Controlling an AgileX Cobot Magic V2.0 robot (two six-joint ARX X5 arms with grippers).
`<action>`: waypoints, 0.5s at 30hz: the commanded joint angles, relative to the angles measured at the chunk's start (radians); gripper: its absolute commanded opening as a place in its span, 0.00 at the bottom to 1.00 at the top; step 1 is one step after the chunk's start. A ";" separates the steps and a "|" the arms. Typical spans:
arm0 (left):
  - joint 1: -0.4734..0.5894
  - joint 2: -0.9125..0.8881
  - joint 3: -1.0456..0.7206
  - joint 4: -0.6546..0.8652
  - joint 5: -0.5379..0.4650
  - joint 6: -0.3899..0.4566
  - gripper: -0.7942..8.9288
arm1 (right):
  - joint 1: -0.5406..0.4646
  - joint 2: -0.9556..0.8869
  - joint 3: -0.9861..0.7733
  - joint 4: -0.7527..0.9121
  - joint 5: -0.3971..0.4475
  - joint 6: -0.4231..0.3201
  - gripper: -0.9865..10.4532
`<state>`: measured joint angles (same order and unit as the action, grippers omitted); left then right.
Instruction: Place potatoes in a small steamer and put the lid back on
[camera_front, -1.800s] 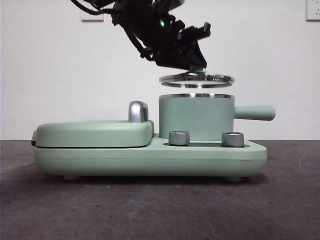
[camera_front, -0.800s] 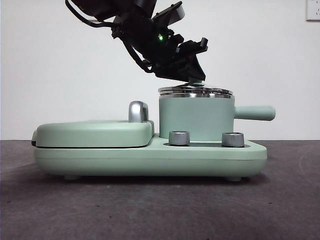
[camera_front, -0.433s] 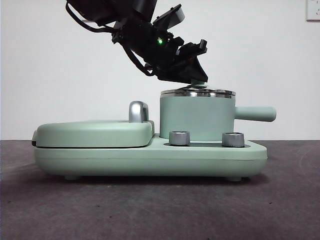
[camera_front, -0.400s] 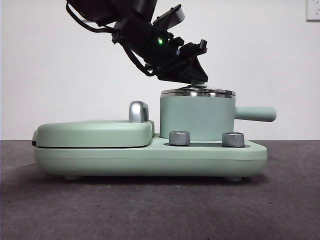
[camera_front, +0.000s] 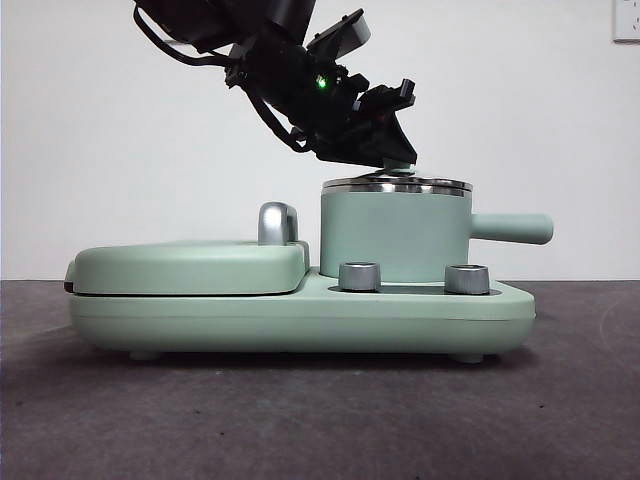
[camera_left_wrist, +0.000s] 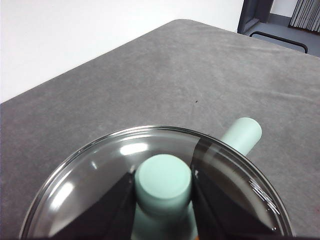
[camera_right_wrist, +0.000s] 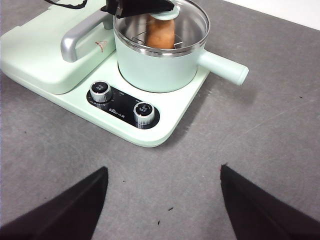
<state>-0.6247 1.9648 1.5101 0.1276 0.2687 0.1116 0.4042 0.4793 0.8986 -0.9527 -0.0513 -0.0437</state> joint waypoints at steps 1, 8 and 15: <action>-0.010 0.040 0.018 -0.012 0.017 0.006 0.31 | 0.005 0.002 0.006 0.010 0.003 0.018 0.39; -0.011 0.018 0.018 -0.021 0.021 0.003 0.41 | 0.005 0.002 0.006 0.009 0.003 0.018 0.39; -0.004 -0.078 0.018 -0.105 0.021 0.000 0.41 | 0.005 0.002 0.006 0.010 0.003 0.018 0.39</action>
<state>-0.6262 1.9095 1.5101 0.0154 0.2871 0.1120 0.4042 0.4793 0.8986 -0.9527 -0.0509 -0.0437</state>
